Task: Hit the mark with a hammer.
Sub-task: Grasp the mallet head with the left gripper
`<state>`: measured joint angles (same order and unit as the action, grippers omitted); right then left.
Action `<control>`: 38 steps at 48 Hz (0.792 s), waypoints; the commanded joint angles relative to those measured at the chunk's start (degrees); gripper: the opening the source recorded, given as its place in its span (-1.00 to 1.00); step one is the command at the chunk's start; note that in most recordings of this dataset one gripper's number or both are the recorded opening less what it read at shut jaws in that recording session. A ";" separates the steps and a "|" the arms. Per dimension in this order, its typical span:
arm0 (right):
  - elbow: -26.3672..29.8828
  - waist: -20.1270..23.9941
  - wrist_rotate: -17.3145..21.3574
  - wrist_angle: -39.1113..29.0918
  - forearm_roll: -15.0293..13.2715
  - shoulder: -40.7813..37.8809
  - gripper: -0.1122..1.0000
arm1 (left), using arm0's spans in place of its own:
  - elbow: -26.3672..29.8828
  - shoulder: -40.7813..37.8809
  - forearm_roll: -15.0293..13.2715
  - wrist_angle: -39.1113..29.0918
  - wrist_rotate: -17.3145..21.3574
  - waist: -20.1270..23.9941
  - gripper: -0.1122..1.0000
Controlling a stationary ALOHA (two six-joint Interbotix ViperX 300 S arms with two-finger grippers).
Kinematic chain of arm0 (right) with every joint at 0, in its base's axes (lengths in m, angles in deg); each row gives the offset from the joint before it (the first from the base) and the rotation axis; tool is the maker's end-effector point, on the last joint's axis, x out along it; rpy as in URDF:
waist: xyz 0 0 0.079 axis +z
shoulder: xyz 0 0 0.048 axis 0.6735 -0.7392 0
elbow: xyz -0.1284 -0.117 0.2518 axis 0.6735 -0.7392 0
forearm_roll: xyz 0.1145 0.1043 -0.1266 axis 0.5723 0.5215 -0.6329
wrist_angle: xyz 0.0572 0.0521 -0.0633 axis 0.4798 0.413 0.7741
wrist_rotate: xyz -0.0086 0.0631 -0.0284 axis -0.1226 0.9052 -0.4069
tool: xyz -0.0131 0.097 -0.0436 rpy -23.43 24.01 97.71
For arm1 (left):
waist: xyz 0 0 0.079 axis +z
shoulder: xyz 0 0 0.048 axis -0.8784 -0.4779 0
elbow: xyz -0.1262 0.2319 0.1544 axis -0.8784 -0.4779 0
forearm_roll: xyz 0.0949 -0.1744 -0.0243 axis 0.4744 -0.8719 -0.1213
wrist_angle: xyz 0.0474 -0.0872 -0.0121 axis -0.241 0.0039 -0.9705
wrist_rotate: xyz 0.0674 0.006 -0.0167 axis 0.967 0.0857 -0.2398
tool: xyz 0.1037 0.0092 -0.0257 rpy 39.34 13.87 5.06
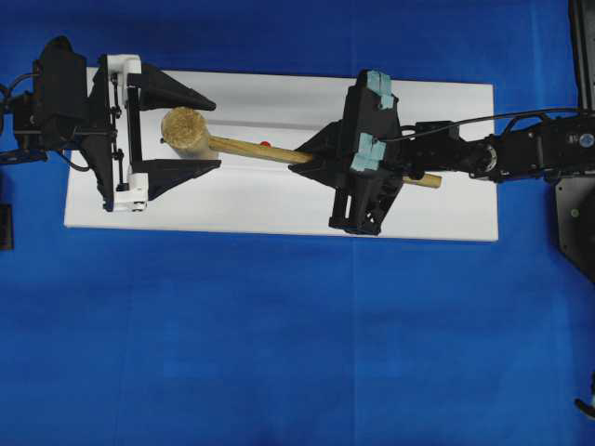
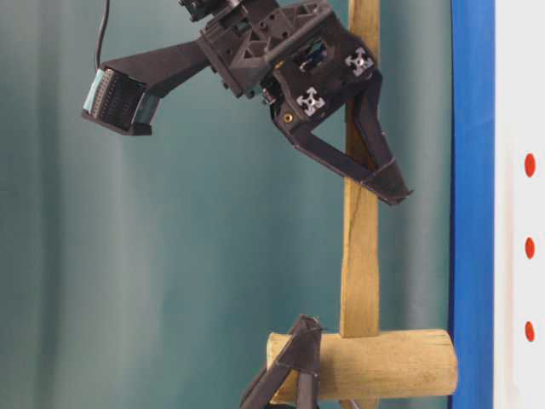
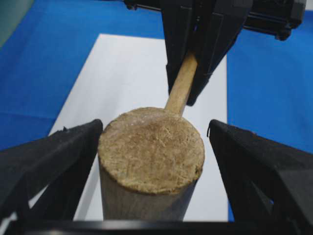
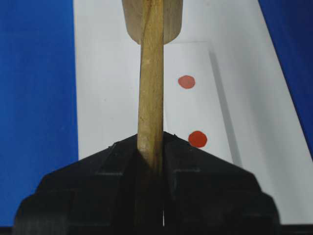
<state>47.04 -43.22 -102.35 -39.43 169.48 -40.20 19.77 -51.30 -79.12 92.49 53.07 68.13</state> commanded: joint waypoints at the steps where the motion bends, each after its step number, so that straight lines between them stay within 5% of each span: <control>1: 1.49 0.18 -0.09 0.00 -0.26 1.05 -0.77 | 1.32 0.26 -0.09 0.26 -0.18 0.09 0.88; 7: 1.76 0.26 -0.09 -1.05 -0.26 1.14 -0.77 | 1.41 0.18 0.00 0.18 0.00 0.09 0.73; 15: 2.11 0.26 -0.09 -2.55 -0.44 1.23 -0.77 | 1.23 0.26 0.35 0.18 1.05 -0.18 -0.01; 38: 2.02 0.26 -0.09 -2.55 -0.44 1.85 -0.77 | 0.97 0.62 0.35 0.18 2.11 -0.53 0.01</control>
<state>47.12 -43.22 -102.26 -41.80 169.31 -40.20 19.95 -51.39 -78.94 92.41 55.00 67.69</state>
